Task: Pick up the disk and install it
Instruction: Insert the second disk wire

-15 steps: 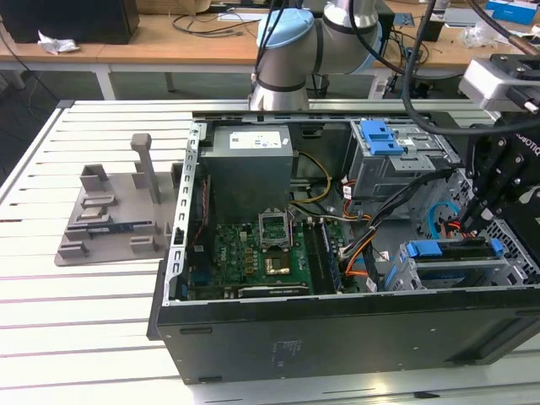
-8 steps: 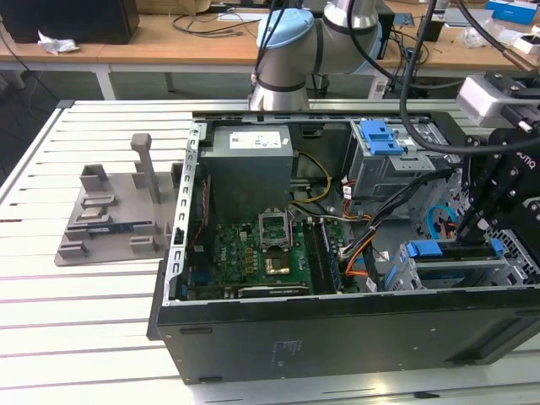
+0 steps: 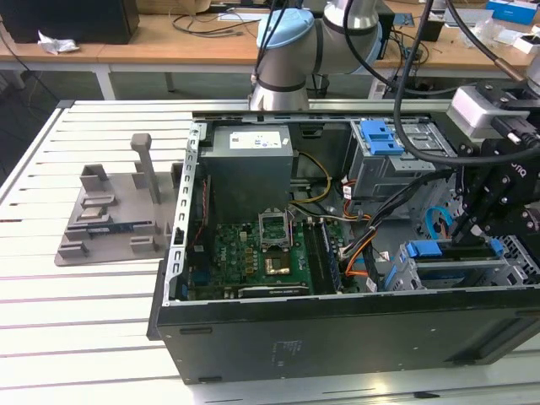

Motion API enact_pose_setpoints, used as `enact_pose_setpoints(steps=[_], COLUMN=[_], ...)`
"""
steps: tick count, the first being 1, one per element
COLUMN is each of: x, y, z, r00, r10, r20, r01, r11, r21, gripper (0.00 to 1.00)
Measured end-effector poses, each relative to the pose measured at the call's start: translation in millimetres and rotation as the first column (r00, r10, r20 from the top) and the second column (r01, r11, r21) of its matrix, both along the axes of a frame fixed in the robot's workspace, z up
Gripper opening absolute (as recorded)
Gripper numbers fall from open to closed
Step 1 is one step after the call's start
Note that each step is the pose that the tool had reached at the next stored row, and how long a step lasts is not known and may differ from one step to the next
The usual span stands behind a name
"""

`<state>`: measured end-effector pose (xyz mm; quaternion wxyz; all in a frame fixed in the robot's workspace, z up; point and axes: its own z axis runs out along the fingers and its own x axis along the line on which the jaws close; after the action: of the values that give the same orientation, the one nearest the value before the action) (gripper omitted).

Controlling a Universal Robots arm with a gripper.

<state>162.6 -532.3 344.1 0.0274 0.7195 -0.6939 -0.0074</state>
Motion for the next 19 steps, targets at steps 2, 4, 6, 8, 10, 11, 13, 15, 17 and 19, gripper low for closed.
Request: enact_pose_setpoints(steps=[2,4,6,8,10,11,13,15,17,19], x=[-0.5,-0.5,0.0,0.9,1.7,1.9,2.3,2.4,2.6,3.2], y=[-0.1,0.0,0.0,0.0,-0.3,-0.5,-0.7,-0.9,-1.1,-1.1], z=[0.0,0.6,2.9,3.1,3.1,3.1,2.5,1.4,0.2,-0.5], r00=[1.0000,1.0000,1.0000,1.0000,1.0000,1.0000,1.0000,1.0000,1.0000,0.9999], r10=[0.000,0.000,0.002,0.003,0.004,0.004,0.005,0.004,0.005,0.005], r20=[0.0001,0.0001,0.0001,0.0001,-0.0007,-0.0011,-0.0028,-0.0051,-0.0075,-0.0092], r01=[0.000,0.000,-0.002,-0.003,-0.004,-0.004,-0.005,-0.004,-0.005,-0.005], r11=[1.0000,1.0000,1.0000,0.9999,0.9999,0.9999,0.9999,0.9999,0.9999,0.9999], r21=[0.0000,0.0005,0.0057,0.0098,0.0098,0.0098,0.0100,0.0099,0.0097,0.0096], gripper=[0.16,0.16,0.16,0.16,0.16,0.16,0.16,0.16,0.16,0.16])
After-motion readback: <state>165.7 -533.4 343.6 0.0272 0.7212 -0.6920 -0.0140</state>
